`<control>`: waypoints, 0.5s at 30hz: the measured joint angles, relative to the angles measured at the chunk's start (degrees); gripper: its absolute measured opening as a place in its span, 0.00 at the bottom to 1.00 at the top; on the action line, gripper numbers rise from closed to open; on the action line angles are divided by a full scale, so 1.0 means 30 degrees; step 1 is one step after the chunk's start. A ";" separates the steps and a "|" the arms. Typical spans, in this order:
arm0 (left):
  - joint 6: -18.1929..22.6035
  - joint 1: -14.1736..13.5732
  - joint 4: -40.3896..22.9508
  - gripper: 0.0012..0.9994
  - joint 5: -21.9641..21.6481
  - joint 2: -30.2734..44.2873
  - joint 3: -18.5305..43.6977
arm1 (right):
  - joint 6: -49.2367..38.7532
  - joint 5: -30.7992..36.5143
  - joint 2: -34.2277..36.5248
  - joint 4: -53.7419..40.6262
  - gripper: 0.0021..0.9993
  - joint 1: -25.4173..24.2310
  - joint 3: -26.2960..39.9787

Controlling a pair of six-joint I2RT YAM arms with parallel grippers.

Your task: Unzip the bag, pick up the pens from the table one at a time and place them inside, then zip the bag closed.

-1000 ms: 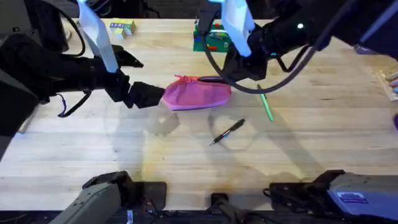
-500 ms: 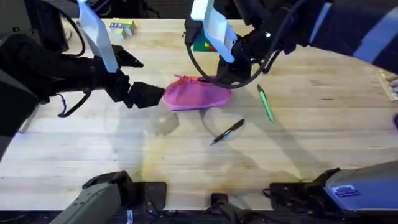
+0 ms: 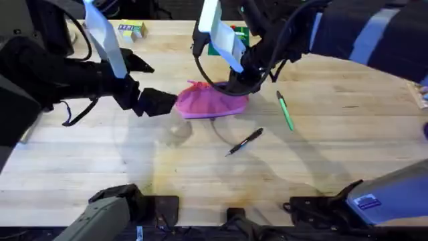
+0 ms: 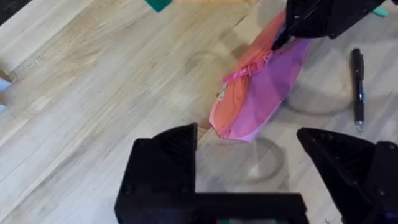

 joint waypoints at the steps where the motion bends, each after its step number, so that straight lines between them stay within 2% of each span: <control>1: 0.0000 0.0000 0.0000 0.99 0.0000 0.0003 0.0000 | 0.0000 -0.0014 0.0063 0.0110 0.03 0.0000 0.0000; 15: 0.0000 0.0000 -0.0003 0.99 0.0000 -0.0004 0.0000 | 0.0000 -0.0594 0.1347 0.1106 0.03 0.0102 0.0000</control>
